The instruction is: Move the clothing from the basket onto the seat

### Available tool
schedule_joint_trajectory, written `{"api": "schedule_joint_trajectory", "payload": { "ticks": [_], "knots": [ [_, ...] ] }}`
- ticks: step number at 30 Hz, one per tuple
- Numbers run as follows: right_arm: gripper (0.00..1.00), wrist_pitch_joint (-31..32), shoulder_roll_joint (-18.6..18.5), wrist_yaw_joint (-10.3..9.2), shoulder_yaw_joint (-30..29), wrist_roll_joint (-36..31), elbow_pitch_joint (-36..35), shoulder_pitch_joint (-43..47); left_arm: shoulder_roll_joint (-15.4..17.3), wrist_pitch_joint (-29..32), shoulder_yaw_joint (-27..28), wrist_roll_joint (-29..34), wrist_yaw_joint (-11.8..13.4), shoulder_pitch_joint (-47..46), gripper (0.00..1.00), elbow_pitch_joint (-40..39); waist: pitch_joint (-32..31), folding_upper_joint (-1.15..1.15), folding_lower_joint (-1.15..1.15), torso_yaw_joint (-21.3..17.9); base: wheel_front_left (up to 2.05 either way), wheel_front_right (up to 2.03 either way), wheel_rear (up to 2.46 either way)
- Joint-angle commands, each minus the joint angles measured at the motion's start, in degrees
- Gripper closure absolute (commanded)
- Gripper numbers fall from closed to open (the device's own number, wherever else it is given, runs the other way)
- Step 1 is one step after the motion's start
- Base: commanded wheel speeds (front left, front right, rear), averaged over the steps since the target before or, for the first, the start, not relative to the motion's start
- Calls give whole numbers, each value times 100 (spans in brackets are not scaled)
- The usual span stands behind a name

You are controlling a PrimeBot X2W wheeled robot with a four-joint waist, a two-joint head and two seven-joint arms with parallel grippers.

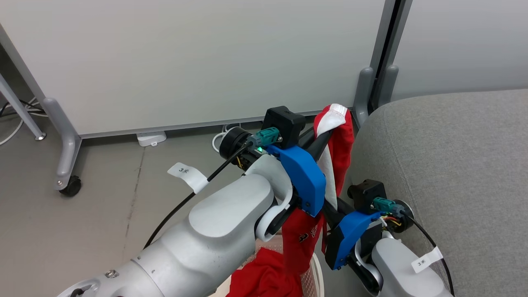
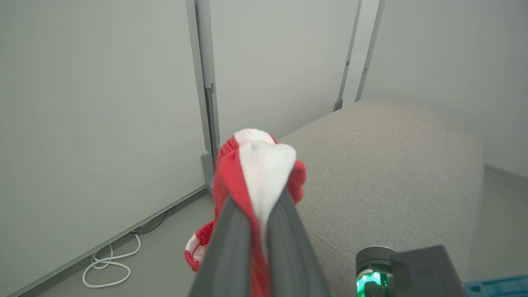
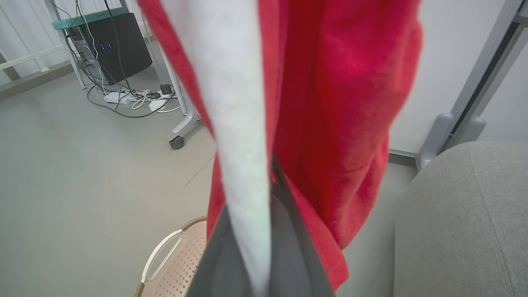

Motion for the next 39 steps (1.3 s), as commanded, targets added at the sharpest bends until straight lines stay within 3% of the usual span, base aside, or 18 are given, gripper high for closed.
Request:
{"api": "schedule_joint_trajectory", "payload": {
  "ticks": [1, 6, 7, 8, 9, 11, 12, 27, 34, 39],
  "knots": [
    [100, -43, -13, 1, 41, 38, 56, -93, 3, -40, -24, -54, 35, -121, 100, 30, -9, 0, 0, -13, 0, 0, 0],
    [100, -116, -13, 1, 139, 105, 148, -125, 2, -114, -113, -147, 54, -152, 100, 85, -23, 0, 0, -53, 0, 0, 0],
    [100, -125, -13, 1, 157, 119, 161, -130, 2, -134, -137, -172, 57, -160, 96, 94, -27, 0, 0, -62, 0, 0, 0],
    [100, -144, -13, 1, 171, 123, 174, -132, 1, -149, -163, -191, 50, -159, 69, 90, -32, 0, 0, -72, 0, 0, 0],
    [100, -159, -13, 2, 187, 124, 190, -136, 1, -161, -180, -199, 46, -162, 54, 87, -37, 0, 0, -83, 0, 0, 0],
    [100, -177, -13, 2, 213, 134, 214, -136, 2, -197, -207, -242, 47, -167, 12, 93, -50, 0, 0, -102, 0, 0, 0],
    [100, -184, -13, 2, 225, 129, 223, -136, 2, -205, -221, -250, 52, -168, 0, 100, -56, 0, 0, -112, 0, 0, 0],
    [100, -278, -12, 2, 301, 187, 292, -122, 15, -494, -334, -338, -54, 6, 0, 302, -123, 0, 0, -188, 0, 0, 0],
    [100, -316, -13, 1, 299, 215, 146, -86, 504, -792, 36, -266, -115, 539, 0, 99, -94, 0, 0, -388, 0, 0, 0],
    [100, -304, -13, 1, 257, 70, -58, -90, 971, -822, 951, 117, 26, 1231, 0, -539, 7, 0, 0, -613, 0, 0, 0]
  ]
}}
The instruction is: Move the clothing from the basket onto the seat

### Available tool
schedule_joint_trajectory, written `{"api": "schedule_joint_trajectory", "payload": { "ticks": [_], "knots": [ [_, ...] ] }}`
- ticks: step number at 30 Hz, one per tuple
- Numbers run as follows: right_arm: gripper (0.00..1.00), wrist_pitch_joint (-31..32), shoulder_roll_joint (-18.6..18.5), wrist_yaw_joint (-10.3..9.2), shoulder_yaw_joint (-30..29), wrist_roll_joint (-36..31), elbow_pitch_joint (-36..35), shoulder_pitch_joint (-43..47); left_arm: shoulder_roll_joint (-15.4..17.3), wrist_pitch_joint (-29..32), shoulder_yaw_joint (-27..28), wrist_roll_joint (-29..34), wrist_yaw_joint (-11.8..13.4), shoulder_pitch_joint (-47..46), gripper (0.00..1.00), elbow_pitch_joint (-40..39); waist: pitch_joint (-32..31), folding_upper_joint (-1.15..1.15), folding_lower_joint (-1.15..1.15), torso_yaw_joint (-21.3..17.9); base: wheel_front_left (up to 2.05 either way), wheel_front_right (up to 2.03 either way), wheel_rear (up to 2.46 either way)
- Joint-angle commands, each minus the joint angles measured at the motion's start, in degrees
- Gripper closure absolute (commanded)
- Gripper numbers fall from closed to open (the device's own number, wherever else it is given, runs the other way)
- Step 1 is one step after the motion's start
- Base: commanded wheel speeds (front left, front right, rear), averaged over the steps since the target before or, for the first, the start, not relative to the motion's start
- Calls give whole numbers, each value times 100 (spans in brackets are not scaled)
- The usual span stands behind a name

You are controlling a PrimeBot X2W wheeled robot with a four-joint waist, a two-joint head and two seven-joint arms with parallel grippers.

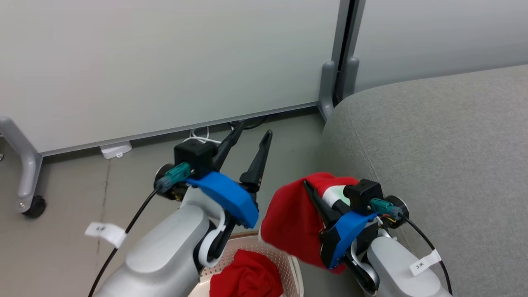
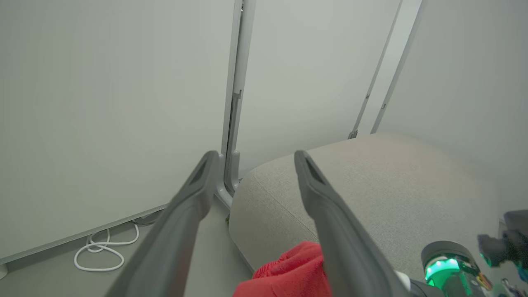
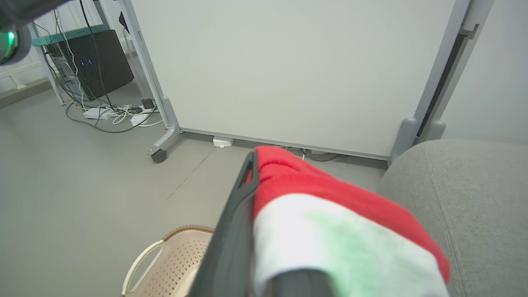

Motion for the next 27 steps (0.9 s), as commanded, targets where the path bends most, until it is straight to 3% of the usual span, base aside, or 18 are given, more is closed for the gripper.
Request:
{"api": "schedule_joint_trajectory", "payload": {
  "ticks": [1, 5, 11, 20, 27],
  "knots": [
    [100, 8, -13, 1, -16, -73, -61, -23, 70, -22, 170, 95, 68, 272, 0, -105, 13, 0, 0, -64, 0, 0, 0],
    [100, 67, -13, 1, -109, -195, -315, 38, 279, -21, 984, 713, 213, 991, 0, -707, 138, 0, 0, -325, 0, 0, 0],
    [100, 220, -13, 2, -197, -323, -896, 186, 474, -22, 1901, 1553, 162, 1974, 0, -1292, 331, 0, 0, -855, 0, 0, 0],
    [100, 538, -12, 2, -446, -455, -1843, 581, 376, -22, 3003, 2190, 8, 3017, 0, -1668, 563, 0, 0, -1721, 0, 0, 0],
    [100, 737, -10, 2, -764, -675, -2401, 1057, 205, -23, 3439, 2591, -174, 3337, 0, -1724, 643, 0, 0, -2209, 0, 0, 0]
  ]
}}
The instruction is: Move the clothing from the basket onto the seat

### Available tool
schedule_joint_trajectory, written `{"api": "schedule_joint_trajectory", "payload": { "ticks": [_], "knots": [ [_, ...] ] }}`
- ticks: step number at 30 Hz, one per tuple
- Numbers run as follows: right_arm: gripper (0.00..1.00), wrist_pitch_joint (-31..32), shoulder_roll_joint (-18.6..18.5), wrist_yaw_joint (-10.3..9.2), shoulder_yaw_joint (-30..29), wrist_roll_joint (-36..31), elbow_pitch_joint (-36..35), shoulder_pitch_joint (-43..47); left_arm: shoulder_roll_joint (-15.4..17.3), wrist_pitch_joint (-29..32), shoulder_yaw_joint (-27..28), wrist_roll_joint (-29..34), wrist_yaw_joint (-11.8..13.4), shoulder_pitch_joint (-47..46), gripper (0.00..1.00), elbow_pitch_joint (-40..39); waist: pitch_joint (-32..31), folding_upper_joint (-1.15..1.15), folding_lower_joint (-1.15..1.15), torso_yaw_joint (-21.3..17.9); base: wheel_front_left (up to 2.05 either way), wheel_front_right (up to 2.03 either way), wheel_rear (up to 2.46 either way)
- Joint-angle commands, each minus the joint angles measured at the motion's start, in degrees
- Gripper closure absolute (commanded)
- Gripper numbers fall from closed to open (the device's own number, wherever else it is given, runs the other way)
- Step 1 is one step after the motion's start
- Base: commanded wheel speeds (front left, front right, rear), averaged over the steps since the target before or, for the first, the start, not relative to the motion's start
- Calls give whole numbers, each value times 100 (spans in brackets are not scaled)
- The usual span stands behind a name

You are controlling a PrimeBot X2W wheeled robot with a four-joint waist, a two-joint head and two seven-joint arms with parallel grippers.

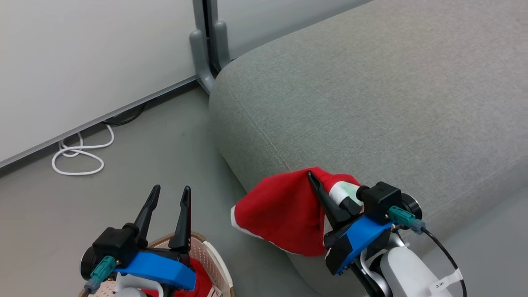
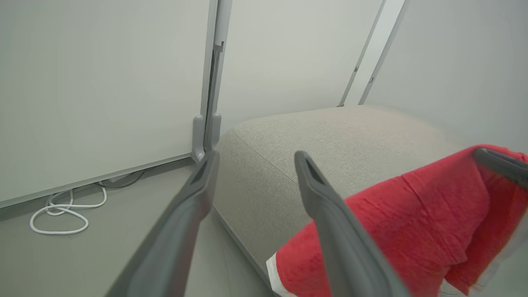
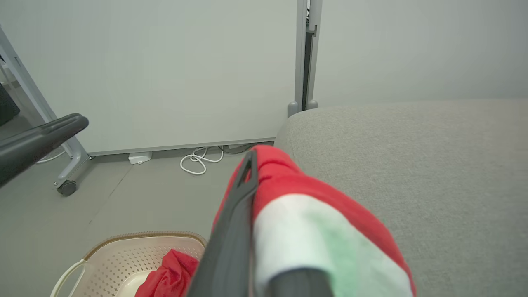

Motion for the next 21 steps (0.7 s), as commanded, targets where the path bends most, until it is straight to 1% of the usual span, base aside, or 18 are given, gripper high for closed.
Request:
{"api": "schedule_joint_trajectory", "payload": {
  "ticks": [1, 6, 10, 15, 21],
  "knots": [
    [100, 23, -6, 3, -40, -42, -110, 115, -5, -16, 85, 83, -42, 34, 0, -3, -35, 0, 0, -118, 0, 0, 0],
    [100, 113, -6, 3, -107, -35, -385, 323, -82, -16, 254, 241, -155, 94, 0, 68, -2, 0, 0, -369, 0, 0, 0],
    [100, 157, -7, 3, -142, 3, -497, 382, -135, -16, 305, 335, -238, 77, 0, 141, 37, 0, 0, -445, 0, 0, 0],
    [100, 173, -7, 3, -275, -10, -567, 333, -176, -16, 357, 443, -320, 4, 0, 201, 162, 0, 0, -360, 0, 0, 0],
    [100, 250, -6, 3, -613, -137, -637, -248, -144, -15, 446, 543, -370, -88, 0, 196, 472, 0, 0, -114, 0, 0, 0]
  ]
}}
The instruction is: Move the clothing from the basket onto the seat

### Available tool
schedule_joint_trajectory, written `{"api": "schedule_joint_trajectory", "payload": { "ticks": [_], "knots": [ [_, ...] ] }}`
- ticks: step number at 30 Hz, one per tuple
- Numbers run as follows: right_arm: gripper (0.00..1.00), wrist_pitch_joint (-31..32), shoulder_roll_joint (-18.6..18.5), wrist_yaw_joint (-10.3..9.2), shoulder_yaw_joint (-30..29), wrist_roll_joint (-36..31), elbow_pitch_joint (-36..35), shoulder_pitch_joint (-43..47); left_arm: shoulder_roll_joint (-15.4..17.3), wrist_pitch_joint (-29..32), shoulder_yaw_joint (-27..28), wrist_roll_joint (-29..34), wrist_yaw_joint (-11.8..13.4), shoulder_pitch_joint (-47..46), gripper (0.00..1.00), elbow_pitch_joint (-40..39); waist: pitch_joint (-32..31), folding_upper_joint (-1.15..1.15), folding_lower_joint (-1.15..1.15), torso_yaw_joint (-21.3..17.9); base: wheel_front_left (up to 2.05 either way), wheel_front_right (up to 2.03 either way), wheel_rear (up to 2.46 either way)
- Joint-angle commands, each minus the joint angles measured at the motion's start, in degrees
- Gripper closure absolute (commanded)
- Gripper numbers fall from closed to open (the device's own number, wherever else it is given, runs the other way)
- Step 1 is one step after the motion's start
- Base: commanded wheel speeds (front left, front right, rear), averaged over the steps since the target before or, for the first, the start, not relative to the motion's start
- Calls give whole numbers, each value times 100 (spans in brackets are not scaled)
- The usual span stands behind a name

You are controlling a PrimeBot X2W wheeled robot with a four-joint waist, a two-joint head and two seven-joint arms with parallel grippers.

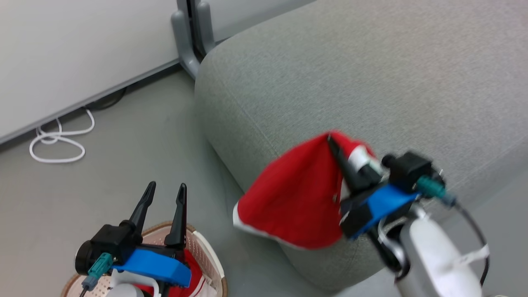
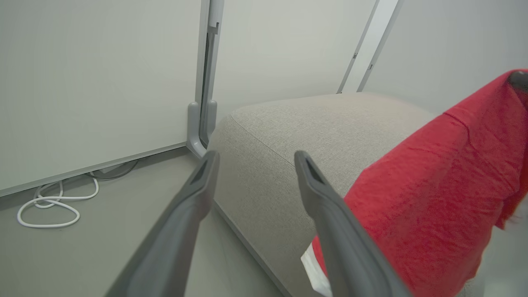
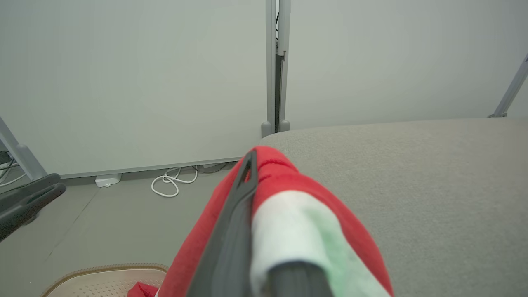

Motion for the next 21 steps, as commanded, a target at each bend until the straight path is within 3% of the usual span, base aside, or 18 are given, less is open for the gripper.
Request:
{"api": "schedule_joint_trajectory", "payload": {
  "ticks": [1, 6, 15, 21],
  "knots": [
    [100, 43, -6, 2, -160, -73, -46, -285, 54, -16, 30, 58, -17, -131, 0, -14, 215, 0, 0, 178, 0, 0, 0],
    [100, 331, -287, 2, -802, -181, -185, -1280, 149, 67, -30, 157, -66, -438, 0, -51, 830, 0, 0, 551, 0, 0, 0],
    [100, 887, -1291, 2, -2005, 62, 69, -2941, 398, 184, -75, 326, -101, -917, 0, -339, 1861, 0, 0, 1125, 0, 0, 0],
    [100, 857, -1806, 2, -2996, 230, 159, -3770, 503, 218, -89, 418, -117, -1207, 0, -672, 2476, 0, 0, 1408, 0, 0, 0]
  ]
}}
